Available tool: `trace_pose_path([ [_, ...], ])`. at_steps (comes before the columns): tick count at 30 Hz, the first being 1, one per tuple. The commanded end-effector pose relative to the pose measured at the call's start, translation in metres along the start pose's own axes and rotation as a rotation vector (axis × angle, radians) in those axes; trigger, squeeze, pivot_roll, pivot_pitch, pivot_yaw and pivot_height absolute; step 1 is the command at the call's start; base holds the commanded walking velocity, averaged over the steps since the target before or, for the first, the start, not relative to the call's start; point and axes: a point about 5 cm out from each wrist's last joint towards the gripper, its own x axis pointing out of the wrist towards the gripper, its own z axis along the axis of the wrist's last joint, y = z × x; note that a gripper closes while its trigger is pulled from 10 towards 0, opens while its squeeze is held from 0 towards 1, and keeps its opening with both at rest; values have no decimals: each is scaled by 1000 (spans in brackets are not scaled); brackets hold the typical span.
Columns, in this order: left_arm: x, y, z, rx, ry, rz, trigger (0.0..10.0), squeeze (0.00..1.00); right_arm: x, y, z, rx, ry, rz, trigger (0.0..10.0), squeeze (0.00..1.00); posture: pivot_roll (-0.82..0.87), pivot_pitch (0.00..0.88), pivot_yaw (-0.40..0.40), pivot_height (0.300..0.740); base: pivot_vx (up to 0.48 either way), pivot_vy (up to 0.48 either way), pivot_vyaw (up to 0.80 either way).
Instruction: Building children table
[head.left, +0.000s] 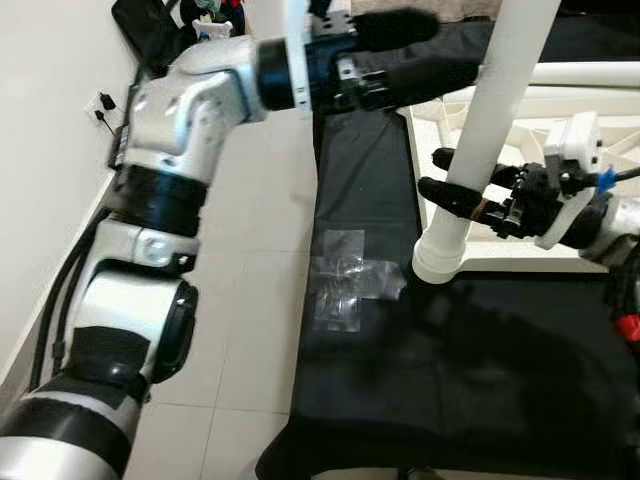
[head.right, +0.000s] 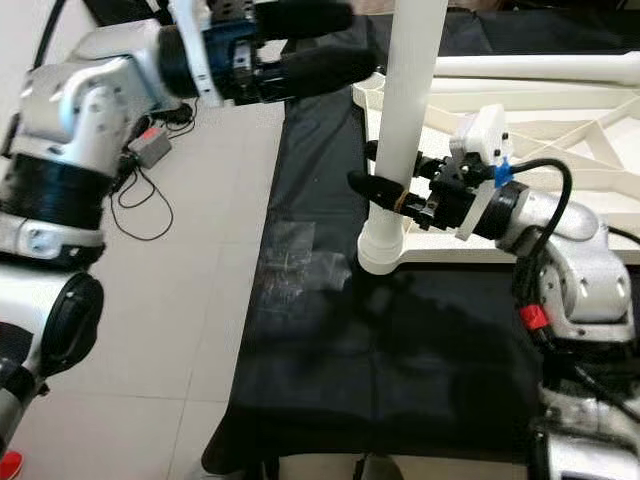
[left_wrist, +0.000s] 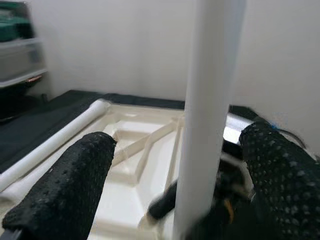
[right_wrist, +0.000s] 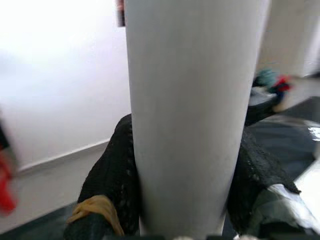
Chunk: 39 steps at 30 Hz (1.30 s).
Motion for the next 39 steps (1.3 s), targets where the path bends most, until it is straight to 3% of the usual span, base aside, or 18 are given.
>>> trace_pose_path([
  [1,-16,-6,-2,-12,11,46,10000,1000,-2,12,-26,74,95,-120,0,0,34,295,79,740,0,0,0],
  [3,-16,-6,-2,-12,11,46,10000,1000,-2,12,-26,74,95,-120,0,0,34,295,79,740,0,0,0],
  [5,-40,-15,-23,-83,42,153,10000,1000,-4,35,-50,58,179,-394,0,0,40,304,67,740,0,0,0],
  [6,-40,-15,-23,-83,42,153,10000,1000,-4,35,-50,58,179,-394,0,0,40,304,67,740,0,0,0],
  [7,-52,-24,-43,-131,72,212,10000,1000,-8,56,-69,73,270,-551,0,0,34,313,58,740,0,0,0],
  [8,-52,-24,-43,-131,72,212,10000,1000,-8,56,-69,73,270,-551,0,0,34,313,58,740,0,0,0],
  [9,-62,-35,-60,-171,97,263,10000,1000,-9,73,-78,79,326,-665,0,0,33,317,59,740,0,0,0],
  [11,-70,-50,-77,-221,113,320,10000,1000,-7,86,-83,83,365,-757,0,0,36,313,57,740,0,0,0],
  [18,-67,-75,-93,-273,137,365,10000,1000,6,85,-78,71,351,-785,0,0,31,302,55,740,0,0,0],
  [27,-66,-89,-110,-320,155,440,10000,1000,7,86,-71,56,332,-866,0,0,18,289,58,740,0,0,0],
  [28,-65,-91,-112,-327,157,441,10000,1000,7,85,-70,53,329,-871,4784,0,15,284,62,740,0,0,0],
  [29,-65,-91,-112,-327,157,441,10000,1000,7,85,-70,53,329,-871,4784,0,15,284,62,740,0,0,0],
  [30,-65,-93,-114,-334,161,448,10000,1000,7,85,-69,49,326,-870,10000,0,16,282,61,740,0,0,0],
  [34,-64,-97,-116,-345,164,462,10000,1000,9,85,-66,38,315,-860,10000,0,15,279,64,740,0,0,0],
  [35,-63,-98,-116,-349,163,462,10000,1000,9,85,-66,42,304,-859,10000,678,17,276,66,740,0,0,0],
  [36,-63,-98,-117,-351,162,462,10000,1000,9,85,-65,46,297,-860,10000,1000,17,276,66,740,0,0,0],
  [39,-63,-100,-118,-357,162,459,10000,1000,10,85,-64,60,280,-866,10000,1000,19,275,69,740,0,0,0],
])
